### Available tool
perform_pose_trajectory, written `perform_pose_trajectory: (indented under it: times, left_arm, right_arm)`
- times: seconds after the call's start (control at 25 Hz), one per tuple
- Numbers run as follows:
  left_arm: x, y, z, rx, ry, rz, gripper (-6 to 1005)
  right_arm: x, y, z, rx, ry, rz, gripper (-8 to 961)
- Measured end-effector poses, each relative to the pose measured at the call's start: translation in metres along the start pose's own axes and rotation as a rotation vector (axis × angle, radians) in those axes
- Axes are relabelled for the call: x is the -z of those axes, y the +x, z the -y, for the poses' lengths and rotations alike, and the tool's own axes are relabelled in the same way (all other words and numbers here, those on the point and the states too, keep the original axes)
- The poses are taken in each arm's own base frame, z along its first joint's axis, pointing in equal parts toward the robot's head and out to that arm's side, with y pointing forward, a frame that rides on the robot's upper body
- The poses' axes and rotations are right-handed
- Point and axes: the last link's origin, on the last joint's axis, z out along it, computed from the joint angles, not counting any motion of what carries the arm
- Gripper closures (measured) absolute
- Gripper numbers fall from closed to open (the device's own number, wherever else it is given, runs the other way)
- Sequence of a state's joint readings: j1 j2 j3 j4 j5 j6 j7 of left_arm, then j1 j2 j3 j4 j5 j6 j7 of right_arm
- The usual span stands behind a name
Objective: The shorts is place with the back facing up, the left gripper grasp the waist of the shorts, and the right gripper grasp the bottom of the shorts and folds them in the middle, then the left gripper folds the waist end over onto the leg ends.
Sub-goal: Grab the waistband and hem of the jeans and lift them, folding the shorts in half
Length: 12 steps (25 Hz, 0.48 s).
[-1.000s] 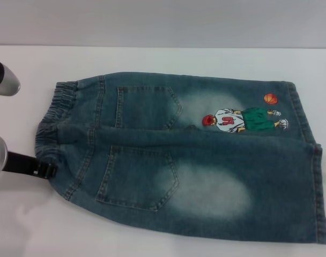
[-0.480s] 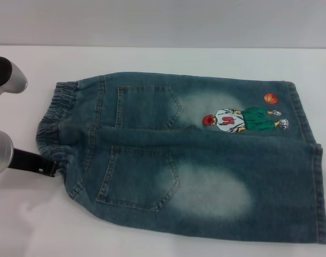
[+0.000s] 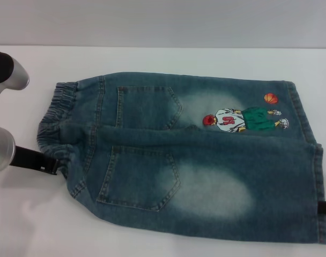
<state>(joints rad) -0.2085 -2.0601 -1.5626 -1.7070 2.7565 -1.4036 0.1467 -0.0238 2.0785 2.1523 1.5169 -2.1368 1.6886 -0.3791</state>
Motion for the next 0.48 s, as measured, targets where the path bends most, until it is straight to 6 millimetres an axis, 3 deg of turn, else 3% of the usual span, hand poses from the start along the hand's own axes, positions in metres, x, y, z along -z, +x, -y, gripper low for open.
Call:
perform_pose_trajectory:
  times: [0.48]
  left_arm:
    - [0.0058, 0.0020, -0.0021, -0.006, 0.003, 0.004, 903]
  right_arm:
    - [0.0057, -0.0009, -0.0033, 0.005, 0.010, -0.002, 246]
